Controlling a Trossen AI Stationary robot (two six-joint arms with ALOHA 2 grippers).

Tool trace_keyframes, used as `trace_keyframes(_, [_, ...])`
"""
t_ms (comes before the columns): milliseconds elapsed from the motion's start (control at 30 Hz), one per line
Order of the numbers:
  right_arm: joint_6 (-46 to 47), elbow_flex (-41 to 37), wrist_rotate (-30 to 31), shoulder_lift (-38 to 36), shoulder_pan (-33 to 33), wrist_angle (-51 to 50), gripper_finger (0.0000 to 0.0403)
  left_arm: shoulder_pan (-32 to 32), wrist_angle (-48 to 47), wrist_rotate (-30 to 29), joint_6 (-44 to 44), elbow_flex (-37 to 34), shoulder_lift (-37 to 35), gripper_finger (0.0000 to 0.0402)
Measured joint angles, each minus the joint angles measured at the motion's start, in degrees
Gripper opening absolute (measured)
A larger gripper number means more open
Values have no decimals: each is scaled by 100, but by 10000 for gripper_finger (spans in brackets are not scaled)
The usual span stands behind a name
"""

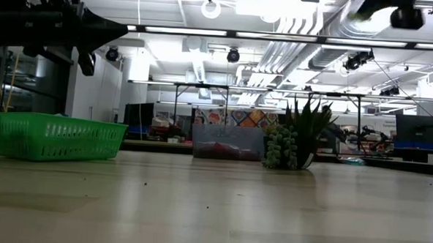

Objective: Sort candy
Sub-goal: Put the transparent candy into the blue bin

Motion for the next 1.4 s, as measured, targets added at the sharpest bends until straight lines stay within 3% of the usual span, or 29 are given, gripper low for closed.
trace_keyframes(167, [402,0,5,-339,1474,1,1,0,0,1,0,0,0,0])
trace_keyframes(367, [659,0,20,-88,3022,31,0,0,0,1,0,0,0,0])
trace_keyframes(533, [837,0,20,501,4116,58,0,-1,0,0,0,0,0,0])
trace_keyframes(833, [2029,0,-33,2053,5668,51,0,-2,0,1,0,0,0,0])
trace_keyframes(1000, [2631,0,-257,2935,5941,-150,26,-1,0,0,0,0,0,0])
trace_keyframes(1233, [2553,0,-1109,3775,5851,-553,127,-1,0,1,0,0,0,0])
trace_keyframes(1400, [2487,27,-1700,3832,5364,-600,187,-1,0,-1,0,0,-2,0])
